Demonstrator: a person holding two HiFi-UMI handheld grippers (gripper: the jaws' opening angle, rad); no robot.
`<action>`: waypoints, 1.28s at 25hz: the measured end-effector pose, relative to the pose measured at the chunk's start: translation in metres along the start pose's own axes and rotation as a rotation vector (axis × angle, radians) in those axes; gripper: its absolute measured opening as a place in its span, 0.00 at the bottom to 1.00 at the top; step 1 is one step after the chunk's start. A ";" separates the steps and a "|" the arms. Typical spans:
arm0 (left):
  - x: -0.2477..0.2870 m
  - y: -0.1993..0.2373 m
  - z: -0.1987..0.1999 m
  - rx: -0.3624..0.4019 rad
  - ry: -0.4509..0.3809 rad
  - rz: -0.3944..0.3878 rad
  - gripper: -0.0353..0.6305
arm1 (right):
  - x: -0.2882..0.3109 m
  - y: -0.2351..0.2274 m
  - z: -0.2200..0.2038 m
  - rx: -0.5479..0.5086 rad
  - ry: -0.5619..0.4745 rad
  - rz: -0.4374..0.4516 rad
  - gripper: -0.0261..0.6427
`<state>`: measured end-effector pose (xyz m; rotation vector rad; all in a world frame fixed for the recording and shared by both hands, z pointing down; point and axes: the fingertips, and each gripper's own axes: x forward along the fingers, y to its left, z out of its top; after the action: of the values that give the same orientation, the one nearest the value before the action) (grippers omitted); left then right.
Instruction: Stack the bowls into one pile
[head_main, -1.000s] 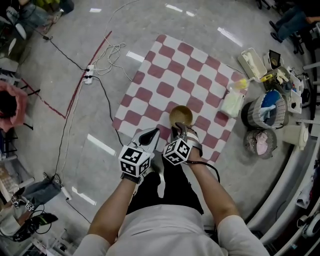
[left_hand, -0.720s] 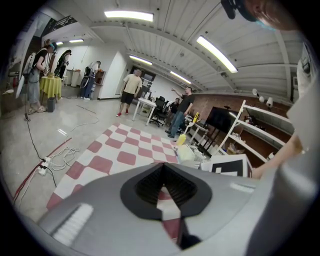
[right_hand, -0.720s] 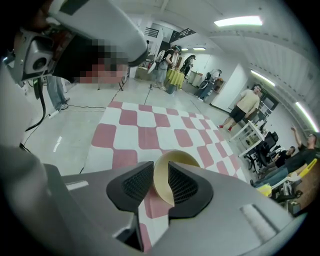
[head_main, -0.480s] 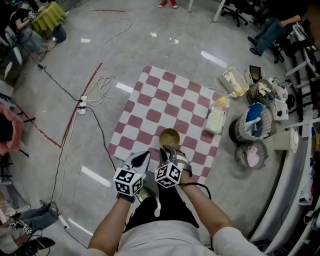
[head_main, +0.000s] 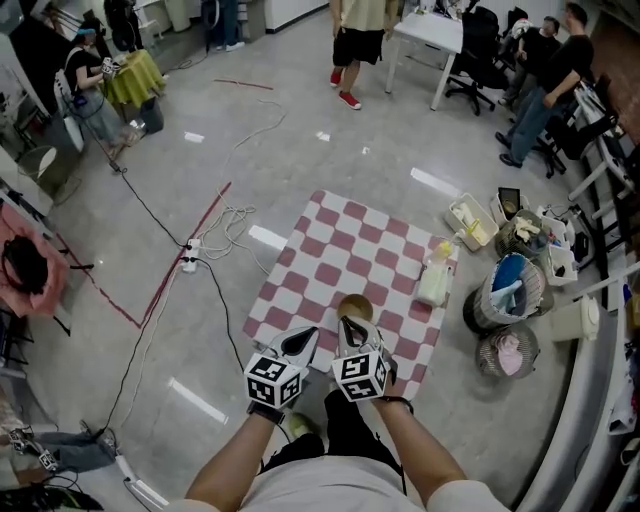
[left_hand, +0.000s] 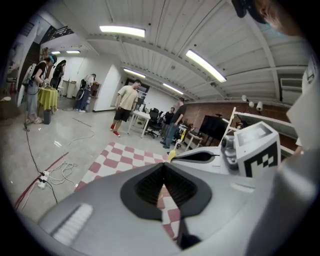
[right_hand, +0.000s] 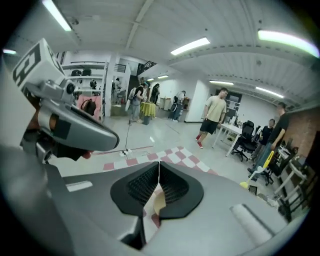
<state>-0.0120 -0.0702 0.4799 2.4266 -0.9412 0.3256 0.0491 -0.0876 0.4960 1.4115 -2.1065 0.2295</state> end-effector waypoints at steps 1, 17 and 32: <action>-0.004 -0.001 0.005 0.000 -0.006 0.000 0.06 | -0.005 0.000 0.008 0.027 -0.015 0.000 0.06; -0.068 -0.032 0.089 0.031 -0.148 -0.039 0.06 | -0.086 -0.005 0.109 0.197 -0.221 -0.023 0.06; -0.130 -0.068 0.169 0.110 -0.301 -0.088 0.06 | -0.152 0.003 0.191 0.222 -0.409 -0.030 0.06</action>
<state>-0.0544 -0.0465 0.2614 2.6588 -0.9575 -0.0218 0.0155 -0.0519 0.2570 1.7392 -2.4452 0.1780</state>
